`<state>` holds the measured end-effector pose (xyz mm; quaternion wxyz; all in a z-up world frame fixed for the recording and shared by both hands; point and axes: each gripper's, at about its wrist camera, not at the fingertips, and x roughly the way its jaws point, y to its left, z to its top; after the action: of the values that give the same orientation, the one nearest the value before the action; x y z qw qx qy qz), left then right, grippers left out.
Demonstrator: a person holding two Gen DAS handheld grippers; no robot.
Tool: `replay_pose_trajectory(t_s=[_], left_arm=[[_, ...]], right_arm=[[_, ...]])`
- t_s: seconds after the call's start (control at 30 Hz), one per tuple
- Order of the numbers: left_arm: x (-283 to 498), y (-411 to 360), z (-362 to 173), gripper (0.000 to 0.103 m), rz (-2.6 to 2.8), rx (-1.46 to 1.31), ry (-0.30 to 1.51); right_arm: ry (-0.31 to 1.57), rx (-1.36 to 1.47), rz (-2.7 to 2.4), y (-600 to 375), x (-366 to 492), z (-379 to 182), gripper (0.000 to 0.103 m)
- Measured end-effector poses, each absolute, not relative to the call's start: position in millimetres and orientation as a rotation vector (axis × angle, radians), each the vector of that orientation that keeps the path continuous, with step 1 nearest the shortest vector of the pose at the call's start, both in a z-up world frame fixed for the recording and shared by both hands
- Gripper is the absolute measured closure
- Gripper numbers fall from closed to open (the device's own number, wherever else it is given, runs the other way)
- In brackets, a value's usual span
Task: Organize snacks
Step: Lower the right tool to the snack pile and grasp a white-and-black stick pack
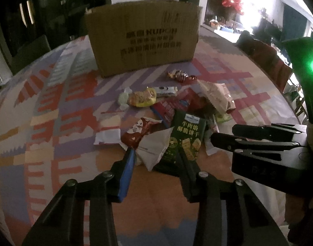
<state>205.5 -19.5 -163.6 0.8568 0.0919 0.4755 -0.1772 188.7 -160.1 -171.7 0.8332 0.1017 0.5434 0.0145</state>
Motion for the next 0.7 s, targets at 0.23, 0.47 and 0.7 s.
replay_pose_trajectory(t_s=[0.23,0.47,0.7], left_arm=[[214,-23,-172,0.071,-0.363,0.198,1.003],[218,-25,-173,0.079,-0.37,0.202,0.991],[218,-24,-168,0.093,-0.364,0.189,0.974]], right_arm=[[1.152,0.225,0.049,-160,202,-181,0.064],[1.162,0.197,0.033,-157,212,-188,0.078],[1.158,0.195,0.068,-158,206,-183,0.084]])
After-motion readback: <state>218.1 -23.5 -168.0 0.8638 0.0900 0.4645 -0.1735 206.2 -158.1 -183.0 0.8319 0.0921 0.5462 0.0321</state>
